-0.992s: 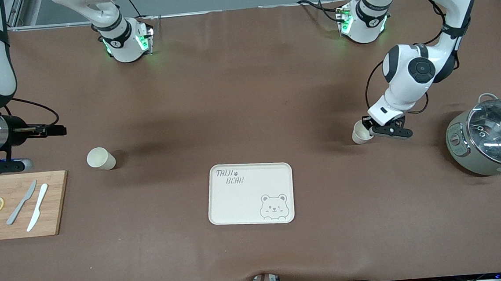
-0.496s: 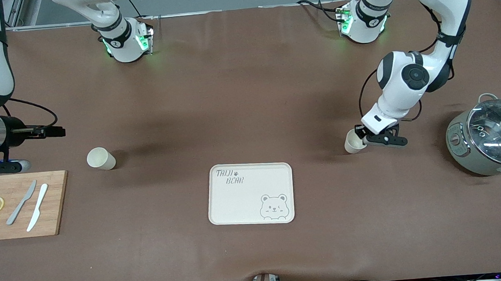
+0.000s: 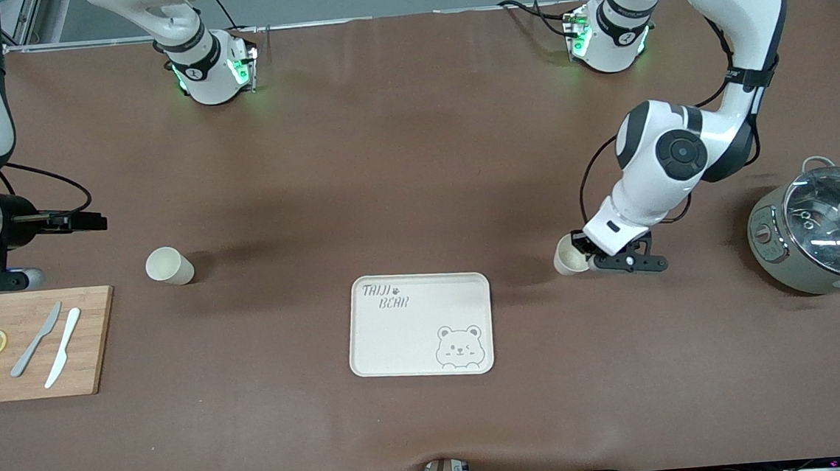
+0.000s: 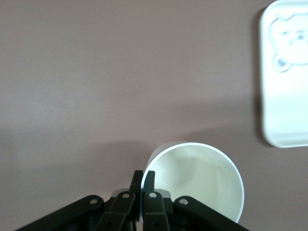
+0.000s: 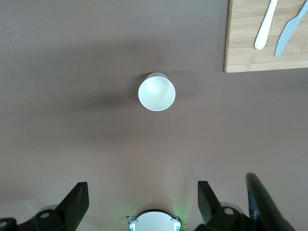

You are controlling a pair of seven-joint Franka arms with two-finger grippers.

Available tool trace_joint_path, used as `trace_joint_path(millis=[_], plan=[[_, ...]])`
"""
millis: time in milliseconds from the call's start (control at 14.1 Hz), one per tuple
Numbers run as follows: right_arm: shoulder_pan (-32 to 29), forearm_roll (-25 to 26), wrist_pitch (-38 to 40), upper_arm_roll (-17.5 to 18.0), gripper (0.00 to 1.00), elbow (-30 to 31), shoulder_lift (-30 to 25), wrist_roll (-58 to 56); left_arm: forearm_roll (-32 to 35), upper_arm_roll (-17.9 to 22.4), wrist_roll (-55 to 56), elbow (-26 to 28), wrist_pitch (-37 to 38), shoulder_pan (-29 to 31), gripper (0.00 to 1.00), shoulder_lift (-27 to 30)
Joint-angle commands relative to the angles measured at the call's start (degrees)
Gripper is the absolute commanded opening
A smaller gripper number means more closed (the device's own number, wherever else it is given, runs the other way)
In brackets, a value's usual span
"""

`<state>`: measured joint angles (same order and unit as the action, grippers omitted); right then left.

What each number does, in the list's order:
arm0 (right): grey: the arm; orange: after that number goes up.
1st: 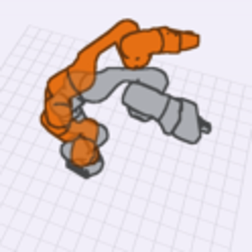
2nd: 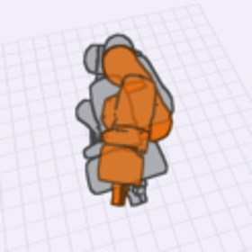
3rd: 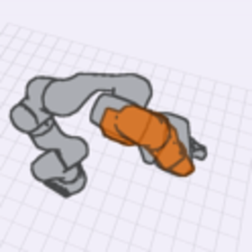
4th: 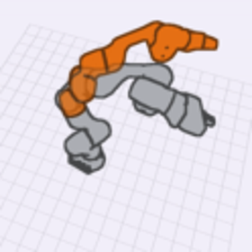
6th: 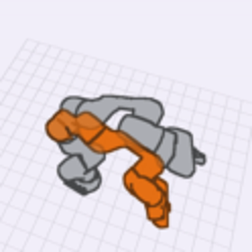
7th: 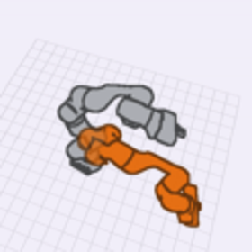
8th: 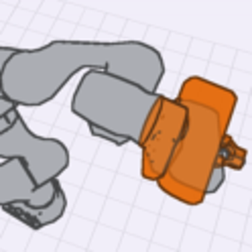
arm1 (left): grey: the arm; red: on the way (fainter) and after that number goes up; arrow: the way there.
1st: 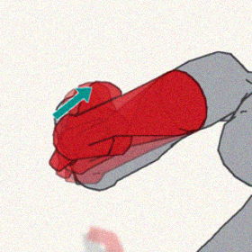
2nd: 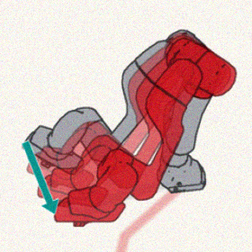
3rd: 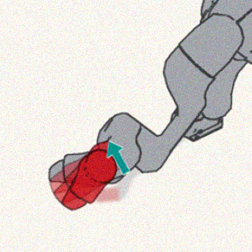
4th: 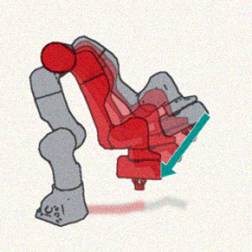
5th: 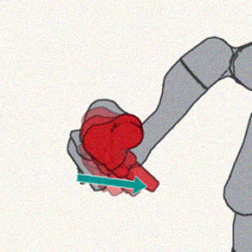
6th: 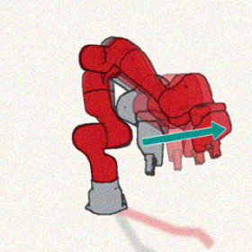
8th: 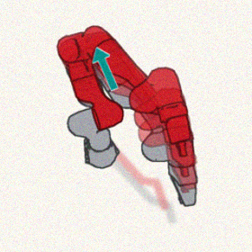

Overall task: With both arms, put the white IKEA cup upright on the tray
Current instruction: 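Carry the cup with the left gripper over the bear tray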

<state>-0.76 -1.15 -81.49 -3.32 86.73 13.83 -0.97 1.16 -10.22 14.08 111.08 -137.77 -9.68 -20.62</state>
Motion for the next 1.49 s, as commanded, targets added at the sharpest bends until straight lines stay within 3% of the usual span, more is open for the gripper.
trace_joint_path(millis=[0, 567, 708, 921, 1417], plan=[[-0.65, -1.23, -0.24, 0.42, 1.0, 1.41, -0.03, -0.44, 1.21, 0.03, 3.92, -8.49, 4.6, -2.26, 0.0, -4.77], [-1.0, -2.36, -1.65, 0.42, 1.0, 2.82, 0.41, -0.26, 1.39, 0.55, 15.08, -18.96, 7.6, -9.73, 0.0, -12.59], [-1.52, -2.54, -6.1, 0.42, 1.0, 7.72, -0.03, -0.26, 1.48, 1.17, 18.51, -21.59, 7.52, -12.62, 0.0, -16.1], [-1.62, -2.54, -10.33, 0.51, 1.0, 9.24, 0.32, -0.26, 4.37, 4.15, 25.18, -26.86, 7.34, -18.16, 0.0, -20.67], [-2.06, -2.54, -21.77, 0.51, 1.0, 16.09, 1.81, -0.7, 4.55, 4.51, 26.0, -33.63, 7.25, -18.62, 0.0, -25.87]])
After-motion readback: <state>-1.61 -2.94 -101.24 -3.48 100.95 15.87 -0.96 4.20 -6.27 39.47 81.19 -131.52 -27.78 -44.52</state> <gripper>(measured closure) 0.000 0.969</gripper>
